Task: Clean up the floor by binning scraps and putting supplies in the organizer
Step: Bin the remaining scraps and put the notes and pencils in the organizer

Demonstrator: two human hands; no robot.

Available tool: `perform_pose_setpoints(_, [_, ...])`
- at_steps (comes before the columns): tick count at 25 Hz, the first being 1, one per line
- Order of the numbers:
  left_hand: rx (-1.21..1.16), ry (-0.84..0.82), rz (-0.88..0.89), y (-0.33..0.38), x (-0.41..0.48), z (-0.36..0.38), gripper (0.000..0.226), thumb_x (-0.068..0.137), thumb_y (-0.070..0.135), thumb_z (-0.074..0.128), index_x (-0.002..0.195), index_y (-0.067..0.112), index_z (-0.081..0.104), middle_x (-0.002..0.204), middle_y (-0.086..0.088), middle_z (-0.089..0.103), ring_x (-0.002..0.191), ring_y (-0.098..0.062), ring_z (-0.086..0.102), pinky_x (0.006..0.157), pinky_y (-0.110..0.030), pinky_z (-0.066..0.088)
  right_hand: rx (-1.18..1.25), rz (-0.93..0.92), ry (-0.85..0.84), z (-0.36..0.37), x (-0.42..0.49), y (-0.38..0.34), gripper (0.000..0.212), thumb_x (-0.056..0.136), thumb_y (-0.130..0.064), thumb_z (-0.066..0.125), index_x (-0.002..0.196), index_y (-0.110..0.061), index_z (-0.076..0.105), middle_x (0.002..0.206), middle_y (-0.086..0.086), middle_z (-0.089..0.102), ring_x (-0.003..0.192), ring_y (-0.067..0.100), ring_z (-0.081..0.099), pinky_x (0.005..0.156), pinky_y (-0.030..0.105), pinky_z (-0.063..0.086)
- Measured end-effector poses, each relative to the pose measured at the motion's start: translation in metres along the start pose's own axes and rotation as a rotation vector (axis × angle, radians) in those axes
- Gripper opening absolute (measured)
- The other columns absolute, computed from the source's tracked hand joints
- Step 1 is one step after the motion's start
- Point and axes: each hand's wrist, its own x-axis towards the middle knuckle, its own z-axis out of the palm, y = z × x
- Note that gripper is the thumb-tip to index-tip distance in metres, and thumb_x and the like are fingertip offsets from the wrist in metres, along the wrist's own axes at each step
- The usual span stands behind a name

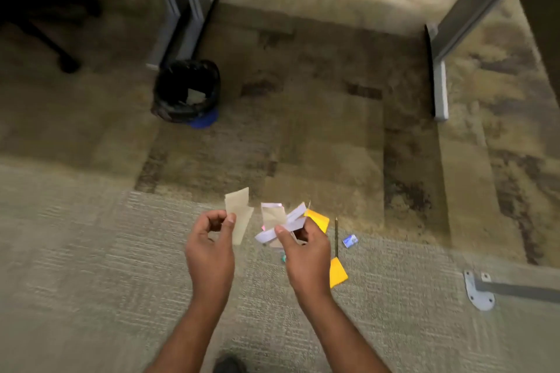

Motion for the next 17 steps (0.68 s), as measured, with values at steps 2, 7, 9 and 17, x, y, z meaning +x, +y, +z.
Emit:
perform_pose_setpoints(2, [0.012,-0.032,0.038,0.044,0.015,-0.013,0.01,0.091,0.019,0.07,0.085,0.027,0.068,0.084,0.011,0.071,0.075,0.001,0.063,0.065,-0.013,0.05,-0.007,-0.041,0.0,0.008,-0.007,-0.045,0.007,0.086,-0.015,0.074,0.086,-0.021,0.071,0.083,-0.006,0.074,0.083,0.015,0.069,0.081,0.045,0.056])
perform_pose_setpoints(7, [0.011,-0.029,0.113,0.129,0.07,-0.034,0.012,0.089,0.018,0.072,0.082,0.027,0.07,0.081,0.007,0.07,0.073,-0.005,0.063,0.067,-0.018,0.051,0.026,-0.102,-0.044,0.041,0.001,-0.144,0.007,0.085,-0.015,0.074,0.083,-0.02,0.071,0.08,-0.004,0.076,0.08,0.014,0.071,0.076,0.04,0.057])
perform_pose_setpoints(9, [-0.043,0.005,0.066,0.144,0.089,-0.031,0.012,0.089,0.016,0.072,0.082,0.025,0.071,0.081,0.002,0.072,0.074,-0.011,0.065,0.068,-0.025,0.054,0.044,-0.121,-0.045,0.052,0.015,-0.166,0.008,0.085,-0.012,0.074,0.081,-0.018,0.071,0.079,-0.003,0.076,0.078,0.016,0.071,0.075,0.04,0.056])
perform_pose_setpoints(17, [-0.122,0.185,-0.043,0.164,0.165,-0.031,0.014,0.089,0.014,0.071,0.078,0.021,0.068,0.078,-0.004,0.071,0.072,-0.016,0.065,0.068,-0.046,0.058,-0.015,-0.227,-0.106,0.109,0.07,-0.224,0.019,0.086,-0.012,0.072,0.079,-0.028,0.065,0.079,-0.01,0.073,0.077,0.008,0.07,0.066,0.024,0.052])
